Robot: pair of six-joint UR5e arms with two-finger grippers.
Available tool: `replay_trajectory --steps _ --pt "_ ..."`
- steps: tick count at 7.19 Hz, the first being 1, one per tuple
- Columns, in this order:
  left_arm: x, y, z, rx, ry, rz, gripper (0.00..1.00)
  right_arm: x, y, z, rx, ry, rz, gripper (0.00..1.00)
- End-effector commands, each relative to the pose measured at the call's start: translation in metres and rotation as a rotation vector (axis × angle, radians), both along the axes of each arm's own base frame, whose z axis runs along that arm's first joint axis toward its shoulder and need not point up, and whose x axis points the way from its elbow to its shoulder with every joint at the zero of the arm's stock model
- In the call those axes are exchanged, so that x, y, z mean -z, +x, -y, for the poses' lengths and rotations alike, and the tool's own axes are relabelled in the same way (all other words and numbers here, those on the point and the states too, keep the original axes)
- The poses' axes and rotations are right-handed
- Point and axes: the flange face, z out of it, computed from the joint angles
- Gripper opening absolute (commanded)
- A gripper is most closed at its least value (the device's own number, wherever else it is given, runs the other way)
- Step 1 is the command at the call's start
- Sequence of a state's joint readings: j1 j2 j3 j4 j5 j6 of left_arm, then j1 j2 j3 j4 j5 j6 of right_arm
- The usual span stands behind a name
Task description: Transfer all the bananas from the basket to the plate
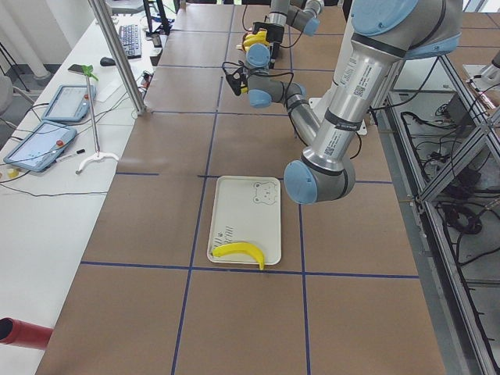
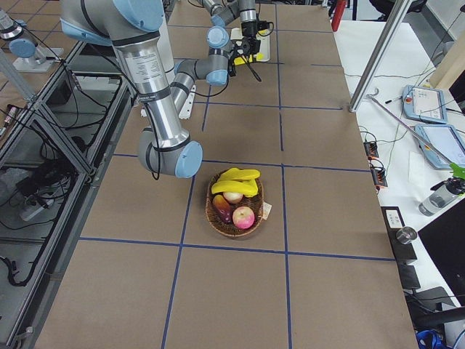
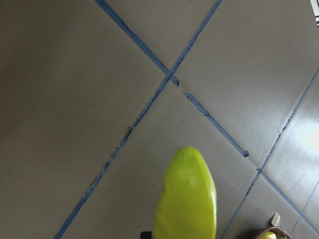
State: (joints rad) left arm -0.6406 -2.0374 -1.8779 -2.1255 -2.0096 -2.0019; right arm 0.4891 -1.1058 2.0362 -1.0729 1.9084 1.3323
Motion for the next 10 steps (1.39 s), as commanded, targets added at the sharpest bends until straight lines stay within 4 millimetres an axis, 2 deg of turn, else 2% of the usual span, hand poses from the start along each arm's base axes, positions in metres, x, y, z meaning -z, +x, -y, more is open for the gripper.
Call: replay_trajectory --steps 1,2,3,4,5,6,7,8,9,10 --pt "-0.045 -0.022 0.019 0.0 0.053 0.161 0.0 -0.012 0.041 0.04 0.009 -0.089 -0.111 0.99" --pt "-0.079 -0.045 0.019 -0.029 0.082 0.291 0.0 -0.025 0.053 0.045 0.005 -0.092 -0.15 0.99" --pt "-0.105 -0.07 0.008 -0.072 0.108 0.397 0.0 -0.049 0.065 0.052 0.012 -0.074 -0.209 0.99" --pt "-0.137 -0.105 0.002 -0.063 0.074 0.461 0.0 -0.068 0.081 0.065 0.036 -0.063 -0.286 0.99" --pt "-0.179 -0.142 -0.001 -0.069 0.063 0.524 0.0 -0.078 0.099 0.075 0.065 -0.036 -0.371 0.99" --pt "-0.216 -0.173 -0.007 -0.124 0.134 0.594 0.03 -0.08 0.119 0.071 0.096 -0.013 -0.457 0.99" --pt "-0.238 -0.2 -0.006 -0.119 0.13 0.629 0.03 -0.081 0.133 0.065 0.131 0.006 -0.517 0.99" --pt "-0.252 -0.225 0.006 -0.062 0.074 0.647 0.03 -0.096 0.149 0.061 0.147 0.028 -0.551 0.99" --pt "-0.276 -0.238 0.019 0.013 -0.055 0.653 0.03 -0.112 0.163 0.059 0.161 0.055 -0.576 0.99" --pt "-0.288 -0.244 0.026 0.057 -0.085 0.637 0.03 -0.124 0.177 0.061 0.163 0.077 -0.595 0.99"
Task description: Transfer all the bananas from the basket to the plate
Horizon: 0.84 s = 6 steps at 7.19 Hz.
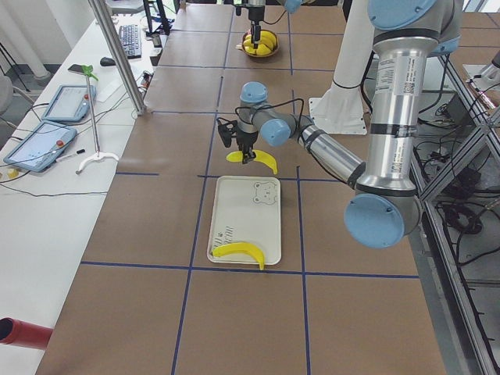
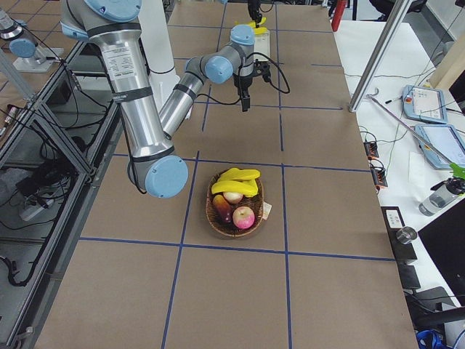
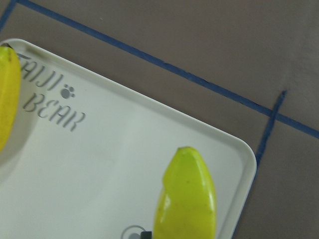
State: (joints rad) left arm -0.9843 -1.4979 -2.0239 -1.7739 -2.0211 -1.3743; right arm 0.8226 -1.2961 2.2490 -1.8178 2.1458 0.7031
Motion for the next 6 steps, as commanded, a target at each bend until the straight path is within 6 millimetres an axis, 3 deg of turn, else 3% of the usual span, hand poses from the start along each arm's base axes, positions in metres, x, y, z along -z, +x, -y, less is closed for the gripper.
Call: replay_trajectory --steps 1,4,5,6 --pt "-0.041 -0.015 0.015 0.11 -0.098 -0.027 0.03 -0.021 0.022 0.0 0.026 0.037 -0.035 0.99" --pt "-0.134 -0.012 0.03 0.106 -0.043 -0.065 0.09 -0.021 0.025 0.0 0.021 0.037 -0.035 0.99" --pt "-0.143 -0.012 0.029 0.102 -0.033 -0.075 0.14 -0.021 0.026 0.0 0.019 0.037 -0.037 0.99" --pt "-0.172 -0.013 0.027 0.094 -0.041 -0.07 0.19 -0.022 0.025 0.001 0.019 0.036 -0.038 0.99"
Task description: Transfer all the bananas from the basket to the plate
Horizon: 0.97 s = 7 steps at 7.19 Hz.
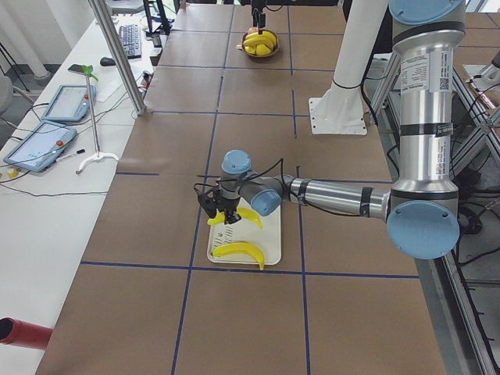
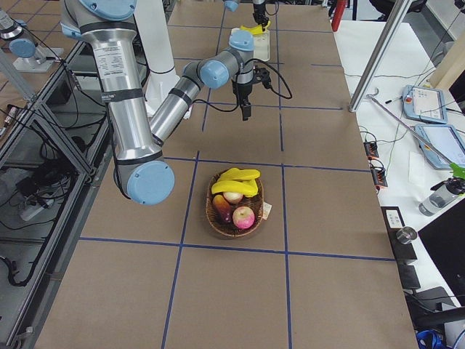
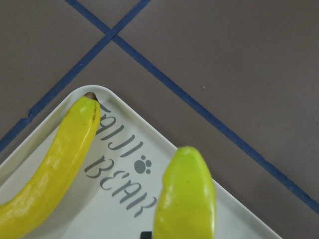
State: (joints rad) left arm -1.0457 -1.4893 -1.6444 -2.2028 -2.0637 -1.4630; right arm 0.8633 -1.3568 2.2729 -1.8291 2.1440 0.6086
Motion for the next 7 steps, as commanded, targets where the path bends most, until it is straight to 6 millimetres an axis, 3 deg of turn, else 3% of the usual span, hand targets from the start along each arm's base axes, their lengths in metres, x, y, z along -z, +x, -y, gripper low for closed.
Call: replay_trajectory --steps 1,2,3,4,5,6,7 --pt "-0.052 -0.002 -0.006 -0.014 0.033 -0.016 0.23 0.0 0.0 0.0 0.0 0.0 0.0 0.99" --pt "-0.055 -0.003 -0.007 -0.038 0.059 -0.013 0.43 0.0 0.0 0.0 0.0 -0.001 -0.001 0.99" --pt "-0.049 -0.004 -0.006 -0.042 0.075 -0.018 0.99 0.0 0.0 0.0 0.0 0.0 0.0 0.99" --pt "-0.036 -0.016 -0.002 -0.046 0.062 -0.073 1.0 -0.001 0.0 0.0 0.001 -0.001 -0.002 0.99" --pt "-0.014 -0.055 0.007 -0.018 0.059 -0.163 1.0 -0.003 0.004 0.001 -0.007 -0.003 -0.004 0.99" --pt "0.018 -0.062 0.005 -0.052 0.108 -0.221 1.0 -0.011 0.013 -0.009 0.006 0.005 -0.01 0.99" --pt "0.05 -0.057 0.003 -0.071 0.151 -0.238 1.0 -0.024 0.025 -0.02 0.035 0.026 -0.028 0.99"
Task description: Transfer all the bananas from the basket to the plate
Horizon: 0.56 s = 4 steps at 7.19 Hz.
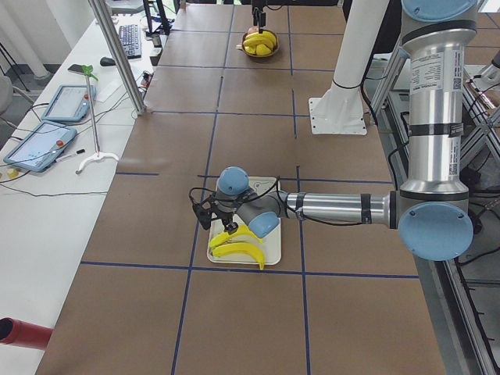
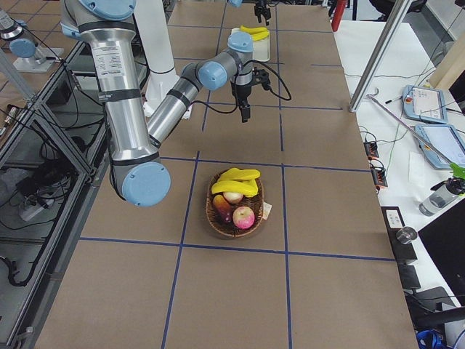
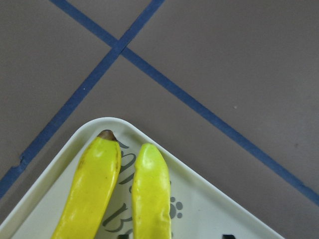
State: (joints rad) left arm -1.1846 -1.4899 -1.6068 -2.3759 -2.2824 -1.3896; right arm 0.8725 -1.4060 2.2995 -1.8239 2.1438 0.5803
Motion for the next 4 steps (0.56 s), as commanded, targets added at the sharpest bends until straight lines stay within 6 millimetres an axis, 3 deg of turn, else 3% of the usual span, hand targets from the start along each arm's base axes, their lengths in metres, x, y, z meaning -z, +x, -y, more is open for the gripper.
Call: replay_trajectory --steps 1,2,4 --pt "0.072 -0.005 -0.001 -0.017 0.098 -0.062 1.0 -0.028 0.025 -0.02 0.033 0.021 -0.038 0.99" --pt "0.104 0.022 -0.013 -0.074 0.154 -0.087 1.0 -0.044 0.04 -0.03 0.035 0.03 -0.046 0.99" --pt "0.118 0.024 -0.019 -0.081 0.179 -0.097 1.0 -0.097 0.065 -0.052 0.023 0.072 -0.015 0.99"
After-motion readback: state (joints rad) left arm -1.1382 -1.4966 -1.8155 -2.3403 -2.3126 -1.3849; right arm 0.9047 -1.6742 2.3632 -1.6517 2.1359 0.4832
